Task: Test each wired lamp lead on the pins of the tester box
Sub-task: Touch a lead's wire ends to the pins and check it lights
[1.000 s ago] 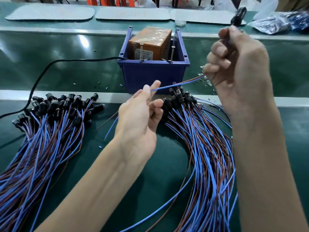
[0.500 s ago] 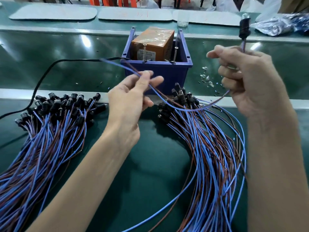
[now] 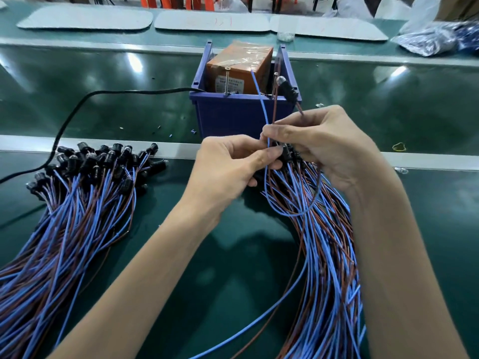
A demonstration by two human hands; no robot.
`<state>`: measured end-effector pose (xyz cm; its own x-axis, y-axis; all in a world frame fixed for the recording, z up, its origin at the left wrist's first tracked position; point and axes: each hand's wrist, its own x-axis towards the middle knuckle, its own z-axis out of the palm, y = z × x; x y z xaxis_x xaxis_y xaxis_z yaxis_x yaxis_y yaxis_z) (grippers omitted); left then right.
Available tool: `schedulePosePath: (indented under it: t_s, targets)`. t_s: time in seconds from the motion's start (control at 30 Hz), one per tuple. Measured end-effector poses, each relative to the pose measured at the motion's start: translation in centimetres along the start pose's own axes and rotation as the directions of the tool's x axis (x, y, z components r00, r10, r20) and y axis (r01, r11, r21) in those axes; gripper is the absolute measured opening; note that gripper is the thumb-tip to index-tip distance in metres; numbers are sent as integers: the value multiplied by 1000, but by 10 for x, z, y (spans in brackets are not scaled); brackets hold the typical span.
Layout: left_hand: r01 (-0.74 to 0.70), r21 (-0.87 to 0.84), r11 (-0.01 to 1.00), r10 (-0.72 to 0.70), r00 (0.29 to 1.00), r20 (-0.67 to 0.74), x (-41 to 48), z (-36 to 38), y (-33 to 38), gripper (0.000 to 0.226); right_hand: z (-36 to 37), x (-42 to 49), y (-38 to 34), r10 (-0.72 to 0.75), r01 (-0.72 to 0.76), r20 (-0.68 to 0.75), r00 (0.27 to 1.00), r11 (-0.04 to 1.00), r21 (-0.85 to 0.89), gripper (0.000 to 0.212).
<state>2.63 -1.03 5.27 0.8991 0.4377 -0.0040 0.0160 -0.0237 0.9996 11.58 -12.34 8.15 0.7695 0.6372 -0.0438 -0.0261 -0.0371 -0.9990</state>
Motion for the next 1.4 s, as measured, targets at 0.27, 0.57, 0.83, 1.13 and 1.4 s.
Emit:
schedulePosePath:
  t_s: [0.27,0.57,0.83,1.13,1.4]
  targets:
    - [-68,-75,995,57,989,-134,4,-3,-3,7,-2,9,6,-28,30,-130,991,999,14,16]
    - [-72,126,989,112,928,-355,20,-27,-13,5,-8,18,12,-22,35,-289,957,999,39,2]
    - [-61,135,989,109,917,-384,32,-40,-17,23,-8,26,17,63,-22,-351,934,993,119,24]
    - [-69,156,985,124,919,-375,35,-42,-20,25,-8,28,22,54,-31,-349,935,997,71,25]
    - [-56,169,984,110,936,-334,34,-40,-22,26,-7,25,22,54,-47,-302,952,998,32,26]
